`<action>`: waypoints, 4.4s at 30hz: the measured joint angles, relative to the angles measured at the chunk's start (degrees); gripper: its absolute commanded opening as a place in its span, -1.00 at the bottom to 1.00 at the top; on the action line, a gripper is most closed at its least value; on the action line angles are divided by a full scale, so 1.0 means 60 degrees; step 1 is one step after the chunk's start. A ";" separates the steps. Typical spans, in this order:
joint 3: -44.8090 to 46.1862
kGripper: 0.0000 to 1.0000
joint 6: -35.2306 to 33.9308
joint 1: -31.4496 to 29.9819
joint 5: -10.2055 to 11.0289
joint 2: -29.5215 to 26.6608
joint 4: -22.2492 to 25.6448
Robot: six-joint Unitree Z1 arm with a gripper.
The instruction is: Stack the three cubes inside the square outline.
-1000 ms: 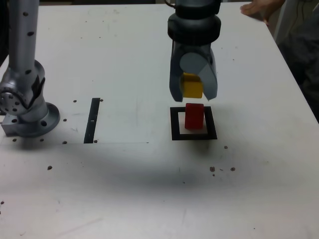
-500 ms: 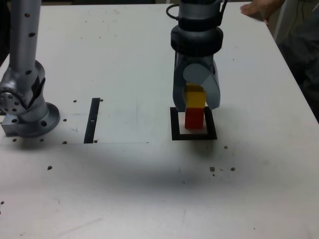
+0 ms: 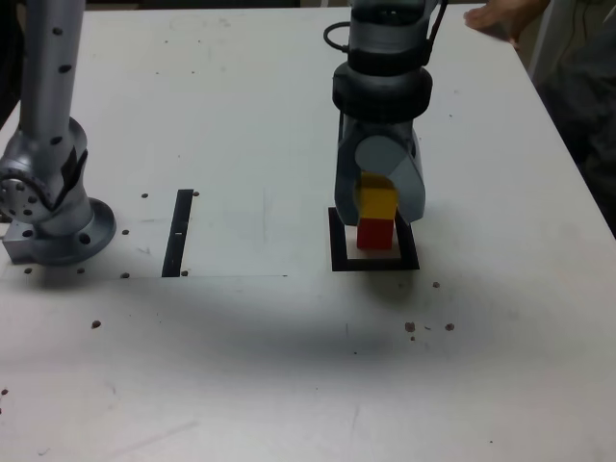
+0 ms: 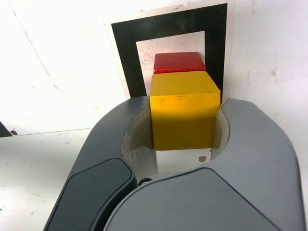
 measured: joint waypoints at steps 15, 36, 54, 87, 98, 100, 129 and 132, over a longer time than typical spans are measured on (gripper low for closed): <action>0.0251 0.99 0.0045 0.0000 -0.0079 0.0006 -0.0121; 0.0300 0.99 0.0082 0.1210 0.1494 -0.0976 0.0928; 0.0192 1.00 0.0207 0.3383 0.1977 -0.0244 0.0704; -0.1672 0.53 0.0362 0.4391 0.1240 0.2064 0.0716; -0.1720 -0.33 0.0562 0.4398 0.1222 0.2114 0.0484; -0.1722 -0.34 0.0612 0.4398 0.1185 0.2132 0.0441; -0.1615 -0.34 0.0915 0.3988 0.1146 0.1028 0.0918; -0.1607 -0.34 0.0982 0.3756 0.1146 0.0726 0.1152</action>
